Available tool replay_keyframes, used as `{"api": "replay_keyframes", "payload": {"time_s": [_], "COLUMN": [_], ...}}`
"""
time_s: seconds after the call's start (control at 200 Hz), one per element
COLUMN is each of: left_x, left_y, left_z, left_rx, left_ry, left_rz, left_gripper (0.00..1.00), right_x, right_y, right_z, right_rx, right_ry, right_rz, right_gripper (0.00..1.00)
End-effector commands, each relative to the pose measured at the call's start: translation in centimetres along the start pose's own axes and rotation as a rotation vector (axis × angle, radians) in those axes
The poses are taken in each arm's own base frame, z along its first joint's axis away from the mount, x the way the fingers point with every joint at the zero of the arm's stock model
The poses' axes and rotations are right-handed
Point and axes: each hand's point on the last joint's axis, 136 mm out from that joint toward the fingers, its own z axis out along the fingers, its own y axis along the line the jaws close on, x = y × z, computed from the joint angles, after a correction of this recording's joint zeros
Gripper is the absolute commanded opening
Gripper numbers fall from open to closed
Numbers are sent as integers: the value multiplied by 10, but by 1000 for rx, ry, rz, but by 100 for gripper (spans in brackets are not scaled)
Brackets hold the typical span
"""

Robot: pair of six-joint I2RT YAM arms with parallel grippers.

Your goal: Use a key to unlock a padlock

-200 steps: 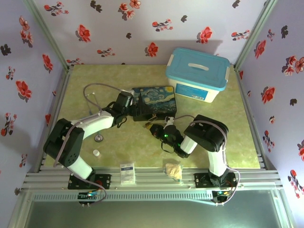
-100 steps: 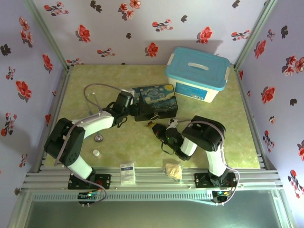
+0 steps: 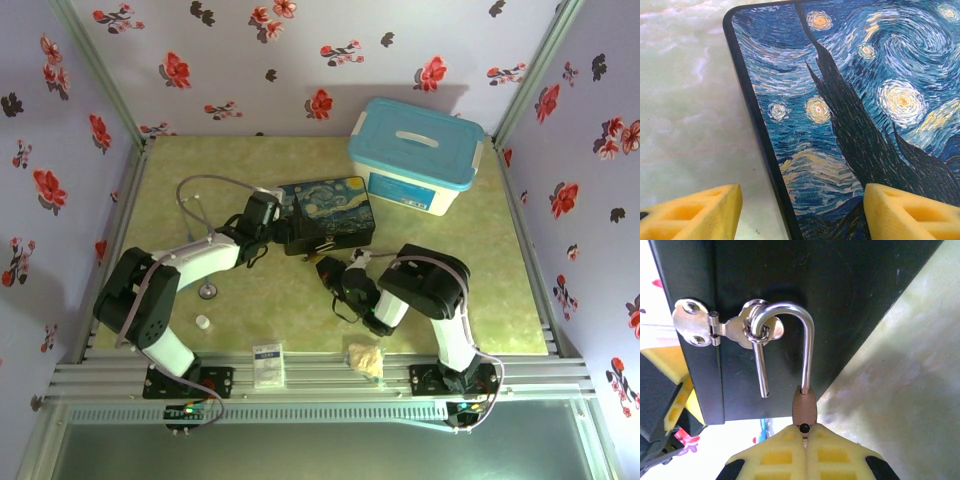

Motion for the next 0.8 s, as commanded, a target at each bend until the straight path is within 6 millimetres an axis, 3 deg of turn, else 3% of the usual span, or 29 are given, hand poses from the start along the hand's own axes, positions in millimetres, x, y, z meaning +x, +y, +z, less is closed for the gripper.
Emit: {"api": "replay_keyframes", "payload": {"time_s": [0.0,0.1,0.225,0.415,0.6,0.795], "left_x": [39,39,41,43,40,42], "left_y": [27,28,28,33,30,31], "left_z": [9,9,8,8,5,5], "left_rx": [-87,-89,-90,-99,-81,-82], "left_ry": [122,123,127,128,120,125], "left_rz": [48,47,53,56,64,71], "left_gripper": [64,65,64,64,64,64], "right_x": [-13,-24,-29,-29,-18,-35], "right_y": [-4,-7,5,1,20,17], "right_z": [1,-8,-11,-4,12,-4], "right_rx": [5,19,-5,-3,-53,-37], "right_ry": [-101,-156,-158,-153,-126,-189], "right_rz": [50,44,17,49,40,34], "right_gripper": [0,0,0,0,0,0]}}
